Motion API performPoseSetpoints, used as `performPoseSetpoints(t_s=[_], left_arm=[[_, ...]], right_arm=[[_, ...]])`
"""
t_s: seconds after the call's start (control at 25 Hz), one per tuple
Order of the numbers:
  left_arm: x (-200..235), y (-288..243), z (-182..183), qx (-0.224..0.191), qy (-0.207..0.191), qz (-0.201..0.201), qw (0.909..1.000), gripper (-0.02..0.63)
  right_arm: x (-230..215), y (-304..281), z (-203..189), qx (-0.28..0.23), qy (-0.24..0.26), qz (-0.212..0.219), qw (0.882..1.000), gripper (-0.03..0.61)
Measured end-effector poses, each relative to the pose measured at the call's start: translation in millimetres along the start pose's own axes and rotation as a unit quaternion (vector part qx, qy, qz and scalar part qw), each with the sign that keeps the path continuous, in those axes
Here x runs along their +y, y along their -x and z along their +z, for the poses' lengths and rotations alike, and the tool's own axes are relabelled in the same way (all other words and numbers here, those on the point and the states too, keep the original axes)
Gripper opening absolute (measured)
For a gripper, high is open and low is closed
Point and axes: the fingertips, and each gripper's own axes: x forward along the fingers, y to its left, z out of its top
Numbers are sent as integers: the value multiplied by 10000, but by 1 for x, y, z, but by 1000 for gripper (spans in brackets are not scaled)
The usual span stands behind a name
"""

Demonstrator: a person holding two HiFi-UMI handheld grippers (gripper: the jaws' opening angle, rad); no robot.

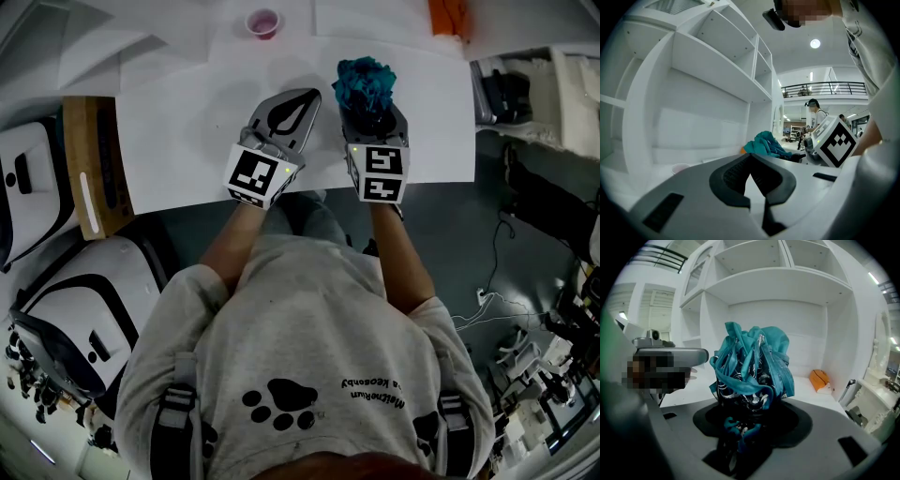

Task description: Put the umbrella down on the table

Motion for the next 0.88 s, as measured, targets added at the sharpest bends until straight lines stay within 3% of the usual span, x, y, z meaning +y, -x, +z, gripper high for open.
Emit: performPoseSetpoints(t_s=[0.36,0.88], left_arm=[[5,-5,-19,219,87,16,9997,11],[11,-5,-33,330,224,9,9992,12]], right_arm=[[9,-12,-8,364,145,264,9989,267],[16,-33,-45,1337,134,451,9899,268]])
